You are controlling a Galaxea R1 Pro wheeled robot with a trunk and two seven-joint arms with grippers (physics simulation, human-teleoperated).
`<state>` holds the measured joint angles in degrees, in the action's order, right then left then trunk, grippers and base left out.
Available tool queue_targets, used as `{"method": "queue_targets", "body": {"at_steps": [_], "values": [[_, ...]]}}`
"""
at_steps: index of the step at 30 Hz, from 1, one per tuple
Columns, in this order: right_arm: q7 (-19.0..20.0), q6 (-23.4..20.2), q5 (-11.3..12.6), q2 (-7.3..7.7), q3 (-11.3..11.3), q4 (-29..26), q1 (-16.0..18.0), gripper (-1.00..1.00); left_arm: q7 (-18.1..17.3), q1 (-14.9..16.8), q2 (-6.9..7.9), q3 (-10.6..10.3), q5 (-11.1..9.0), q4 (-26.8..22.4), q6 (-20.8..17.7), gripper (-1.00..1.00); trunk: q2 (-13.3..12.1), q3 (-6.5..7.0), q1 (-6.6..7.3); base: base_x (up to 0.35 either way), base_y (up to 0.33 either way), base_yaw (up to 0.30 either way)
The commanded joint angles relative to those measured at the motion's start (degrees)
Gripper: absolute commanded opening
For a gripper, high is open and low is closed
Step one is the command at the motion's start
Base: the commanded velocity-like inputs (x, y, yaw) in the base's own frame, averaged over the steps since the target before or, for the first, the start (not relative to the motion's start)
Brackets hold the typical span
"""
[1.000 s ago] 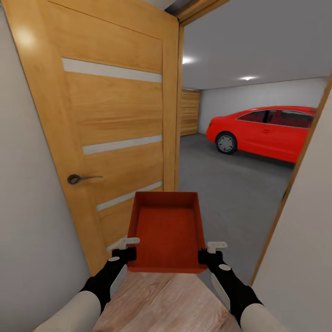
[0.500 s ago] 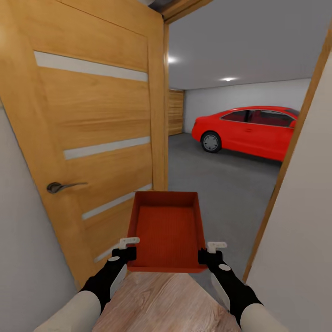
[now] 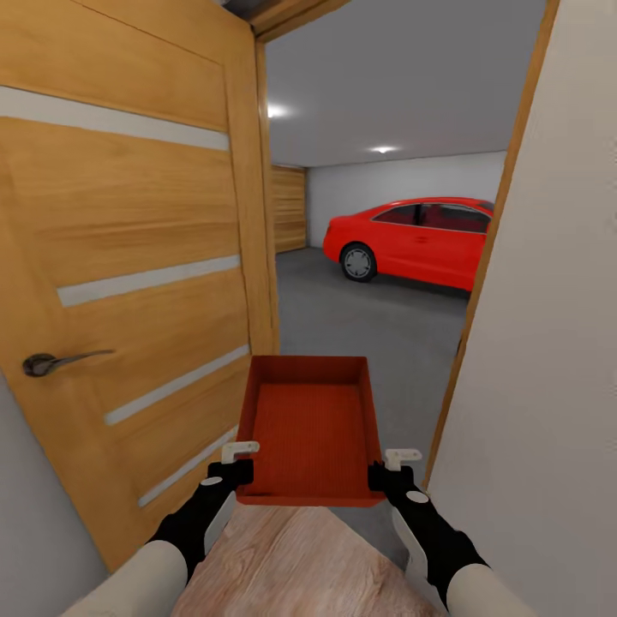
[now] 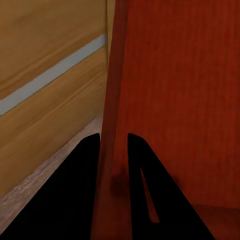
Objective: Move the two storage containers from the living room to the garage. In the garage, place one container on the floor and stack the other container on top of it (either order is fine).
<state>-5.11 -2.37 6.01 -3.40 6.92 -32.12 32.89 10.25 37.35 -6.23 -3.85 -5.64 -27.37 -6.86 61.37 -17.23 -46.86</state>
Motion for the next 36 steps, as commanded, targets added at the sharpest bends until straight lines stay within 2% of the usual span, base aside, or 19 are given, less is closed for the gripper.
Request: {"method": "queue_targets", "body": {"at_steps": [1, 18, 36], "values": [[-0.5, 0.4, 0.2, 0.10, -1.0, -0.3, 0.1, -1.00, 0.7, 0.0, 0.08, 1.7, -0.8, 0.1, -0.3, -1.00, 0.0, -0.07, -0.01, 0.199, 0.054, -0.049], [-0.6, 0.4, 0.0, 0.07, -1.0, 0.1, 0.1, -1.00, 0.6, 0.0, 0.08, 1.7, -0.8, 0.4, -0.3, -1.00, 0.0, -0.07, -0.01, 0.299, 0.103, -0.014], [-0.6, 0.4, 0.1, 0.06, -1.0, 0.3, 0.1, -1.00, 0.6, 0.0, 0.08, 1.7, -0.8, 0.3, -0.3, -1.00, 0.0, -0.07, -0.01, 0.313, 0.129, -0.273]]}}
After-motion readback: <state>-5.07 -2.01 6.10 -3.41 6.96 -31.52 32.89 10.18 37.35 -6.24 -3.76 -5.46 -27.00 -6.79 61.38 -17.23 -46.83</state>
